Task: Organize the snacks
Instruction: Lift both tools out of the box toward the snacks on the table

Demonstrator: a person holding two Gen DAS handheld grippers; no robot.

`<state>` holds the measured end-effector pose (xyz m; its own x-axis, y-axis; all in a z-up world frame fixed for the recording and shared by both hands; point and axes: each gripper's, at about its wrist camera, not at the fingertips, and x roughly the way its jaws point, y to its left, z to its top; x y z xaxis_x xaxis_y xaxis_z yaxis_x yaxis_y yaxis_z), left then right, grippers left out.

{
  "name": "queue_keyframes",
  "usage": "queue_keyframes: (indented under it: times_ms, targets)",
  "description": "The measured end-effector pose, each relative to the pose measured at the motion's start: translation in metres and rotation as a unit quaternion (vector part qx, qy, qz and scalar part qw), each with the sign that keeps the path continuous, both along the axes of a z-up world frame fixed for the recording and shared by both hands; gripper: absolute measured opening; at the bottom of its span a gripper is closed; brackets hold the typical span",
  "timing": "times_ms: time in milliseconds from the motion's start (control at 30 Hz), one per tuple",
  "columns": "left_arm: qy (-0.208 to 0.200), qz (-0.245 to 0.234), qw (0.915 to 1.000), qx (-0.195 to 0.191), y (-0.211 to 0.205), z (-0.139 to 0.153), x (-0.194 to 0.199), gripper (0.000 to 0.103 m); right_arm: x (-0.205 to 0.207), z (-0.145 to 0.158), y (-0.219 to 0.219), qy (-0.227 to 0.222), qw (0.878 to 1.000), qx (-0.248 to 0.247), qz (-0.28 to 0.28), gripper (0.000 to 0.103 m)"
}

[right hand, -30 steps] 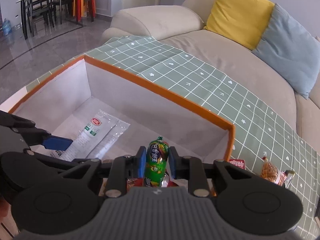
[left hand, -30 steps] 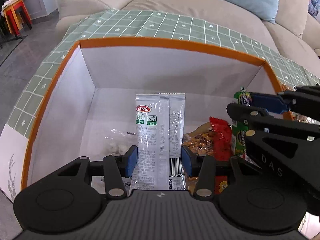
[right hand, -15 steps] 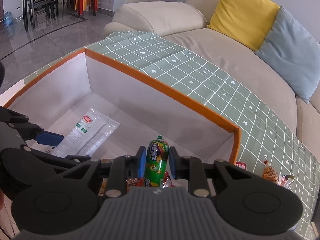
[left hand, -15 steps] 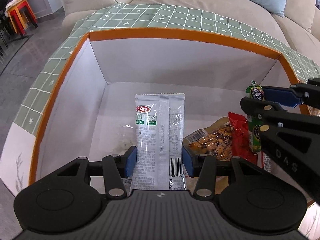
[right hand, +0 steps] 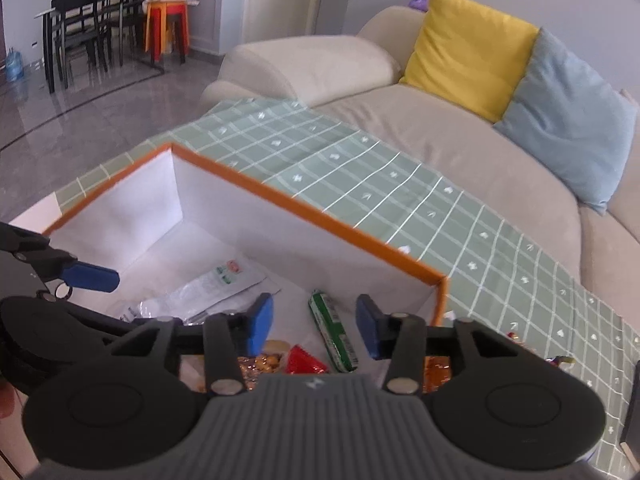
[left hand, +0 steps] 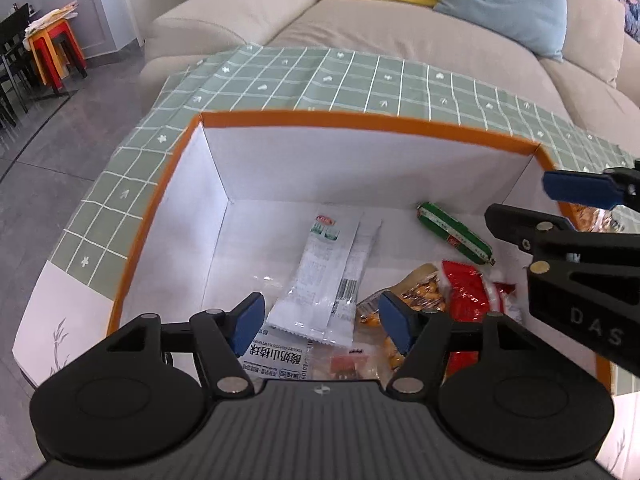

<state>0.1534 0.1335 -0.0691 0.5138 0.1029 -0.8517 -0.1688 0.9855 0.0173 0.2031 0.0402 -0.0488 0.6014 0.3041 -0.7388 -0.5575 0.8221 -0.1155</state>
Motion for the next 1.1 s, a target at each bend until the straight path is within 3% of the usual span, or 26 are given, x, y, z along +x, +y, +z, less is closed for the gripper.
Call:
queue_keyframes:
  times_ms: [267, 400, 600, 833, 1100]
  targets:
    - [-0.079, -0.022, 0.9954, 0.05, -0.034, 0.032, -0.015, 0.077, -0.015, 0.03, -0.044, -0.022, 0.998, 0.042, -0.032, 0.064]
    - [-0.111, -0.05, 0.9921, 0.032, -0.052, 0.044, -0.017, 0.077, -0.025, 0.042, -0.076, -0.036, 0.996, 0.062, -0.046, 0.076]
    - [-0.144, -0.09, 0.9854, 0.019, -0.087, 0.054, -0.016, 0.077, -0.038, 0.039, -0.134, -0.043, 0.993, 0.076, -0.076, 0.082]
    - [-0.154, -0.148, 0.9763, 0.033, -0.137, 0.051, -0.015, 0.076, -0.045, 0.01, -0.2, -0.015, 0.988, 0.084, -0.129, 0.082]
    - [-0.1, -0.22, 0.9703, 0.004, -0.186, 0.033, -0.002, 0.08, -0.039, -0.028, -0.261, 0.024, 0.982, 0.075, -0.174, 0.082]
